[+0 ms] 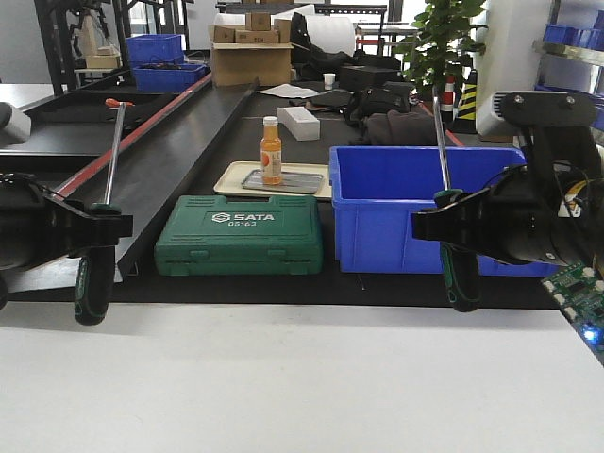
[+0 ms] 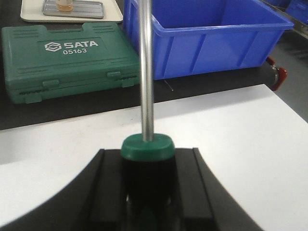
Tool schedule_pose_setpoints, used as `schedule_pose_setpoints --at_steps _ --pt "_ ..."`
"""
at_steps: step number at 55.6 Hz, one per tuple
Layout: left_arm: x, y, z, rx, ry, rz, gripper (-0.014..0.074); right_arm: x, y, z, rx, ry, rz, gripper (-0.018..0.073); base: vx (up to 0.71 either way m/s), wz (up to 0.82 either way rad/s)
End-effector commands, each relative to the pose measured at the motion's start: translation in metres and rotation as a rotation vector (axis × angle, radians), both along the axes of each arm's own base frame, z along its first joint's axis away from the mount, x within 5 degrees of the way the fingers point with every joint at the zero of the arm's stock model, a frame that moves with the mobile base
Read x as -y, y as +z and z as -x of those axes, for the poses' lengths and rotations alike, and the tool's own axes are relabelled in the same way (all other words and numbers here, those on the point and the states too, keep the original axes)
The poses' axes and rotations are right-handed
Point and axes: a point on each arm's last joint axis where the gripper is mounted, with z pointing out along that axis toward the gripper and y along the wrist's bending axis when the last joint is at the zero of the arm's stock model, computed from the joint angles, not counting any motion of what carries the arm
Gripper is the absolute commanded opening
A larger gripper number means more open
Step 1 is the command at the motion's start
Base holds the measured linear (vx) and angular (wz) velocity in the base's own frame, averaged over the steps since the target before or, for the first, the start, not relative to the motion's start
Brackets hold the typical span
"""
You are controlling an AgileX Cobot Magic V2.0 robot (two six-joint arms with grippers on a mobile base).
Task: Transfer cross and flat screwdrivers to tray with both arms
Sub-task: 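Lift both screwdrivers upright off the table with both grippers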
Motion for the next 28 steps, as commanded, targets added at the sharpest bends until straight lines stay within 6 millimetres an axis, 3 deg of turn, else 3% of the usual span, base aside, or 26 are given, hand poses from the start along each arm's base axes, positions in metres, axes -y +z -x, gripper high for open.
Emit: schedule_pose_setpoints --at_steps 1,28 --pt "-0.0019 0.0259 0.0087 0.105 0.037 0.067 0.0001 0.0029 0.0325 0.0084 0.166 -0.003 -0.049 -0.0008 0.00 0.00" --pt "-0.0019 0.0252 0.0086 0.099 0.034 0.064 0.0001 0.0032 0.0324 0.0083 0.164 -0.004 -0.048 -0.0008 0.00 0.00"
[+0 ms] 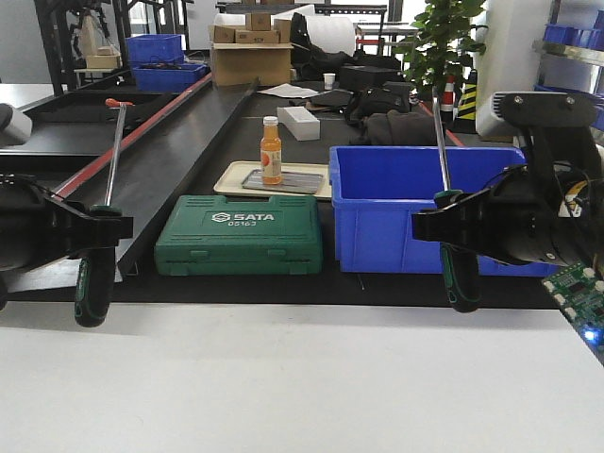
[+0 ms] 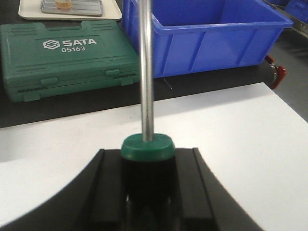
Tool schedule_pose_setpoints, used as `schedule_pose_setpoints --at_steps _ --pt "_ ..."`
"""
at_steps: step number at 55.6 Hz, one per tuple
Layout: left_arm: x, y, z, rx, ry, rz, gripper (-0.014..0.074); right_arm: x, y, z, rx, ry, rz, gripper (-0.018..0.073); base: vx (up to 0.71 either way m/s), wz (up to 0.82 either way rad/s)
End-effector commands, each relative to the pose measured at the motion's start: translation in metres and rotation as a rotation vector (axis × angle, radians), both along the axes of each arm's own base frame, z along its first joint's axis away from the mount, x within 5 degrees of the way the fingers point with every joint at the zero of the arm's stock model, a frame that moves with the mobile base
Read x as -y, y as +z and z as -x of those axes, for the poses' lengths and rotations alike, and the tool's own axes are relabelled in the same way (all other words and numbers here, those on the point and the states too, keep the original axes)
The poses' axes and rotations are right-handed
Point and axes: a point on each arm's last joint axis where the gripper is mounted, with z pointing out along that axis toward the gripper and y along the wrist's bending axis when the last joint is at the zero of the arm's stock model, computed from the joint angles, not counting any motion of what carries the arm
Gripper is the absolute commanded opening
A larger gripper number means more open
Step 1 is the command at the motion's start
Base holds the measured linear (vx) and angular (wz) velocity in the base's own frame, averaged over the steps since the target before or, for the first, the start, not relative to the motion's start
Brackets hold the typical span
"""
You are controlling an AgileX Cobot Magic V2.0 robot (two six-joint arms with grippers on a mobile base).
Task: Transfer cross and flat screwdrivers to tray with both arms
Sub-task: 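Lift both screwdrivers upright off the table with both grippers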
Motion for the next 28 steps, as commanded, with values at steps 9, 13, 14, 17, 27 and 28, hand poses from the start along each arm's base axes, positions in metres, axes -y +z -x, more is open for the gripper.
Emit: schedule_pose_setpoints --at_steps 9,13,14,17,27,28 --pt "-0.0021 0.0257 0.0082 0.106 0.038 0.064 0.0001 0.0033 0.0324 0.0083 0.164 -0.005 -0.050 -0.0008 0.00 0.00" --pt "-0.0021 0.0257 0.0082 0.106 0.038 0.064 0.0001 0.0033 0.0324 0.0083 0.164 -0.005 -0.050 -0.0008 0.00 0.00" --pt "-0.0021 0.0257 0.0082 0.106 0.038 0.064 0.0001 0.0033 0.0324 0.0083 0.164 -0.005 -0.050 -0.0008 0.00 0.00" --pt "-0.0021 0.0257 0.0082 0.106 0.038 0.064 0.0001 0.0033 0.0324 0.0083 0.164 -0.005 -0.050 -0.0008 0.00 0.00" --pt "-0.0022 0.0258 0.0081 0.107 0.039 0.064 0.0001 0.0033 0.0323 0.0083 0.163 -0.005 -0.050 -0.0008 0.00 0.00" --pt "-0.0022 0.0258 0.0081 0.107 0.039 0.064 0.0001 0.0033 0.0323 0.0083 0.163 -0.005 -0.050 -0.0008 0.00 0.00"
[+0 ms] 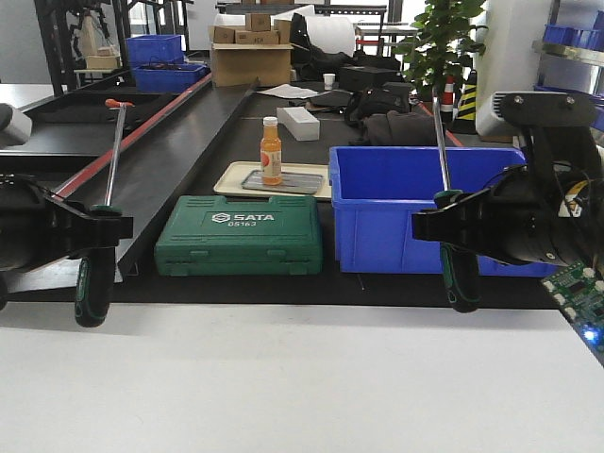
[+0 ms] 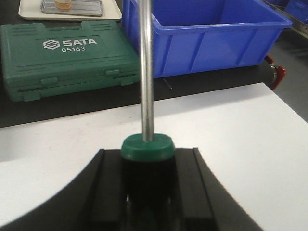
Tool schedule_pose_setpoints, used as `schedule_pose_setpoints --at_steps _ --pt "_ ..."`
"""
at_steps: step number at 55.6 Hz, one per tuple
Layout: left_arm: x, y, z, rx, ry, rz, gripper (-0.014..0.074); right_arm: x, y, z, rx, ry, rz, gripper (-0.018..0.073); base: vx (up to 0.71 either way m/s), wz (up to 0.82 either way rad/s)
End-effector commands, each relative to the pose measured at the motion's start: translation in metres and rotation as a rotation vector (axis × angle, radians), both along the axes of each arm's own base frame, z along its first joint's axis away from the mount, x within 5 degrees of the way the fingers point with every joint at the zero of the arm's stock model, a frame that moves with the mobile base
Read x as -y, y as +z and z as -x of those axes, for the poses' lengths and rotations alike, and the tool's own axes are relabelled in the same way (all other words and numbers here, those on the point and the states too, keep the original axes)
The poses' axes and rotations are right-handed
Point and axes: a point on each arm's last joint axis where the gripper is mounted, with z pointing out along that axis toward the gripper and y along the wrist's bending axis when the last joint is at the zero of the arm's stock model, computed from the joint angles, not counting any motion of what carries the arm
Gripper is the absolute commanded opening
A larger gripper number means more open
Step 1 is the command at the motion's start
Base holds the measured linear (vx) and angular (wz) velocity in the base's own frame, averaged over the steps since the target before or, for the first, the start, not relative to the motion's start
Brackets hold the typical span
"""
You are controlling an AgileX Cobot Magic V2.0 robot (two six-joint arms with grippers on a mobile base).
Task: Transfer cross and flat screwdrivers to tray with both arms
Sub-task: 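Lift both screwdrivers upright off the table with both grippers, then hold both screwdrivers upright while the base turns away from the table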
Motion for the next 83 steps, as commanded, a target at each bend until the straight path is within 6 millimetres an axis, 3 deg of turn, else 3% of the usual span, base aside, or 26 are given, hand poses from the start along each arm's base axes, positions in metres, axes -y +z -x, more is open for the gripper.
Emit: schedule_pose_setpoints --at_steps 1,25,55,83 --pt "-0.002 0.026 0.008 0.108 0.039 0.063 0.0001 0.003 0.032 0.008 0.163 -0.005 -0.047 -0.0008 0.00 0.01" --pt "-0.002 0.026 0.008 0.108 0.039 0.063 0.0001 0.002 0.026 0.002 0.146 -0.007 -0.041 -0.0008 -0.08 0.00" --pt "-0.002 0.026 0.008 0.108 0.039 0.063 0.0001 -0.004 0.004 -0.018 0.079 -0.007 -0.021 -0.0008 -0.26 -0.02" --pt "-0.002 0.026 0.008 0.108 0.039 0.063 0.0001 -0.004 0.005 -0.019 0.099 -0.009 -0.027 -0.0008 -0.27 -0.24"
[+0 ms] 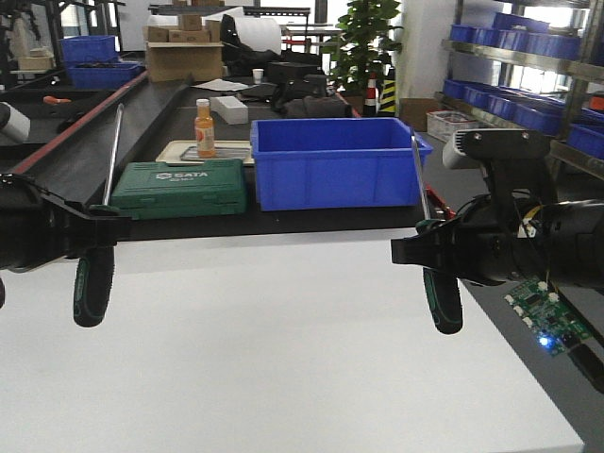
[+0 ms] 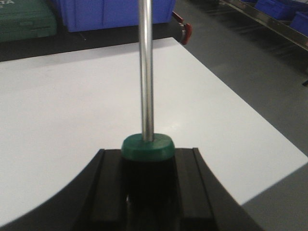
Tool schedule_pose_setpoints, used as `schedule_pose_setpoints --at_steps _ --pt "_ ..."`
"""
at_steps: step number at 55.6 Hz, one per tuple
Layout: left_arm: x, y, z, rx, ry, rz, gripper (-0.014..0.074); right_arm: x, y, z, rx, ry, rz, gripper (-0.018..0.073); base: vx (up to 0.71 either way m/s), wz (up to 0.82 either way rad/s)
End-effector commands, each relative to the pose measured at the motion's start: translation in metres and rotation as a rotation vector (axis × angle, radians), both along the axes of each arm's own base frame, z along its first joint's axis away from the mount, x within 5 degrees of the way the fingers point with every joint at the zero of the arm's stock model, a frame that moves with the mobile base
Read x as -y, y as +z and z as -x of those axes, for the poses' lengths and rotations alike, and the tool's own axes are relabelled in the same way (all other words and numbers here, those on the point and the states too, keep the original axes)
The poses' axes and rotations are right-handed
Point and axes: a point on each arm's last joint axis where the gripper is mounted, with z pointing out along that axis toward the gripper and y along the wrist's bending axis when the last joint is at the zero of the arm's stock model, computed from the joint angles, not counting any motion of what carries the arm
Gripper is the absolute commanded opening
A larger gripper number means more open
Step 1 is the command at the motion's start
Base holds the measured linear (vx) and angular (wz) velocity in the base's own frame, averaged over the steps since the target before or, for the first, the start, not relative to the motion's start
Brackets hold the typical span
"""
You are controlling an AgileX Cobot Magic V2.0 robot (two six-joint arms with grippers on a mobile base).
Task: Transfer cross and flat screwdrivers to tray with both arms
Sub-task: 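Hold both screwdrivers upright while the base turns away from the table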
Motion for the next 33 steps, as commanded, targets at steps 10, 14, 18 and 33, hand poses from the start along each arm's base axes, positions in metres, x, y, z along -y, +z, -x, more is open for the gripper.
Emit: schedule_pose_setpoints --at_steps 10,14,18,33 --pt "-0.002 0.026 0.008 0.108 0.039 0.064 0.0001 0.004 0.041 0.011 0.192 -0.015 -0.101 -0.0008 -0.22 -0.40" --pt "-0.002 0.026 0.008 0.108 0.039 0.064 0.0001 0.005 0.047 0.017 0.196 -0.017 -0.137 -0.0008 -0.20 -0.43" --pt "-0.002 0.026 0.008 0.108 0.039 0.064 0.0001 0.006 0.054 0.026 0.195 -0.018 -0.175 -0.0008 -0.19 -0.44" --pt "-0.002 0.026 0.008 0.108 0.039 0.064 0.0001 0.018 0.076 0.050 0.296 -0.016 -0.079 -0.0008 -0.18 -0.40"
